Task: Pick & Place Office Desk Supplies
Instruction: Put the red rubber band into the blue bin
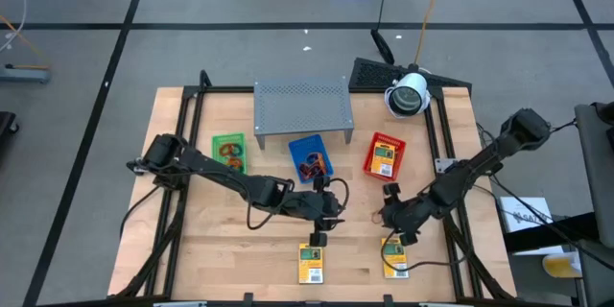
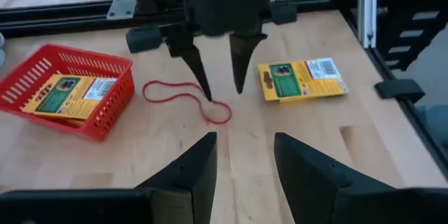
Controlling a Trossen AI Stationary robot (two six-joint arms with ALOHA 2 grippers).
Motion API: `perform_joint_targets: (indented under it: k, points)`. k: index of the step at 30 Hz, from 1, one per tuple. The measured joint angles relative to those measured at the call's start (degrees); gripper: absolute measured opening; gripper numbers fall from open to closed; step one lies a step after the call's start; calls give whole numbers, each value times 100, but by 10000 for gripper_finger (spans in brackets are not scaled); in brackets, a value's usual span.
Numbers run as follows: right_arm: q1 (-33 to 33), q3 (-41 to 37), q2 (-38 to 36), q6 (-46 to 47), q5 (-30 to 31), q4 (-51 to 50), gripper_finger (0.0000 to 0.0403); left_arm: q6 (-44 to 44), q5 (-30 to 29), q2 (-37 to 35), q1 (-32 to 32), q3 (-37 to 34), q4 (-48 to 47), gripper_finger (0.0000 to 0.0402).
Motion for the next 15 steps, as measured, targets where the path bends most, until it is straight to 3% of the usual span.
perform_joint_targets:
  k: [8, 15]
  points:
    - [-188, 24, 761, -137, -172, -166, 171, 141, -16, -13, 0, -2, -3, 152]
    - [-317, 25, 903, -256, -222, -189, 170, 137, -14, -13, -11, -2, 5, 152]
